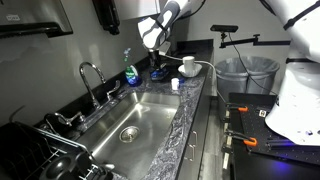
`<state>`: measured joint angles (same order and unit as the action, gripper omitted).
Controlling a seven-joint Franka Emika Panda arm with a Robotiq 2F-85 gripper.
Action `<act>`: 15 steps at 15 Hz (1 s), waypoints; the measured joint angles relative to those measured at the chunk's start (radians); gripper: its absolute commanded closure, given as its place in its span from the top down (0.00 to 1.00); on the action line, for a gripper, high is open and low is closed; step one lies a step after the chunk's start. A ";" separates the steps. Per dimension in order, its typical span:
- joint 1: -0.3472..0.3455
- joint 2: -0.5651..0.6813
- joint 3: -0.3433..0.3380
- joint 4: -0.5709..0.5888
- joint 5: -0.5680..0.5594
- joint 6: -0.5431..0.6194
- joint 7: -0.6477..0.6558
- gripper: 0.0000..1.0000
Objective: Move the dish reck closer to the sink
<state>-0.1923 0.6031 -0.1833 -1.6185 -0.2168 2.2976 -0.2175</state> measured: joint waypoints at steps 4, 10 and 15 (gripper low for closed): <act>0.020 -0.013 0.031 -0.008 0.010 -0.001 0.068 0.03; 0.057 -0.018 0.045 -0.028 0.029 -0.010 0.181 0.13; 0.058 -0.014 0.045 -0.028 0.029 -0.009 0.183 0.13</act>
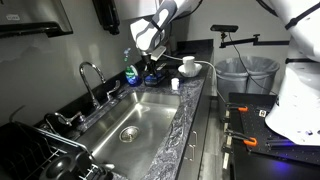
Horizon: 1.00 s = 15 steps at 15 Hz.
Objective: Move the dish reck closer to the sink
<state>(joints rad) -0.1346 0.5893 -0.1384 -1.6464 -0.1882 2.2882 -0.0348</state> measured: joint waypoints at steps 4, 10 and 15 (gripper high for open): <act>0.001 0.002 0.000 0.000 -0.002 0.001 0.000 0.03; 0.000 0.008 0.007 -0.001 -0.004 0.010 -0.055 0.03; -0.005 0.006 0.032 -0.010 -0.003 0.042 -0.121 0.03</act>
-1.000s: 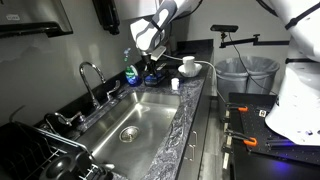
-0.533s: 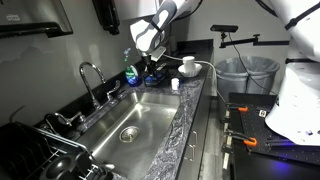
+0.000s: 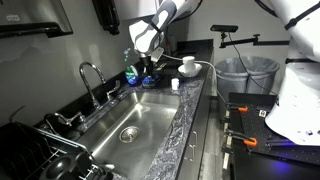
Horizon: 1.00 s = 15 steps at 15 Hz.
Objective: Move the dish reck closer to the sink
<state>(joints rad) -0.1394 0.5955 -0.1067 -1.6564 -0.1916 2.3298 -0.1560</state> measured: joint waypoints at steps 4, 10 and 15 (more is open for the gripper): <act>0.003 -0.005 0.008 -0.019 0.000 0.015 -0.012 0.03; 0.017 -0.040 0.002 -0.069 -0.001 0.003 0.054 0.03; 0.044 -0.074 -0.016 -0.119 -0.003 -0.012 0.149 0.03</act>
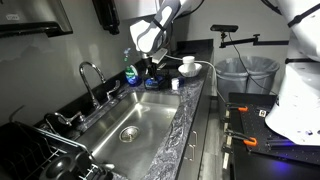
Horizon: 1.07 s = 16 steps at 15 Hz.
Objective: Move the dish reck closer to the sink
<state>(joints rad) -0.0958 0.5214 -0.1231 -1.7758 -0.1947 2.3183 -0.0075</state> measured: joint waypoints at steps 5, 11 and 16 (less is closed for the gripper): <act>0.000 -0.001 -0.016 -0.003 -0.006 -0.001 0.009 0.03; -0.011 -0.006 -0.019 -0.012 -0.028 0.000 -0.085 0.03; -0.015 -0.024 -0.017 -0.036 -0.039 0.000 -0.187 0.03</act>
<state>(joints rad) -0.1103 0.4972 -0.1400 -1.8122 -0.2340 2.3182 -0.1945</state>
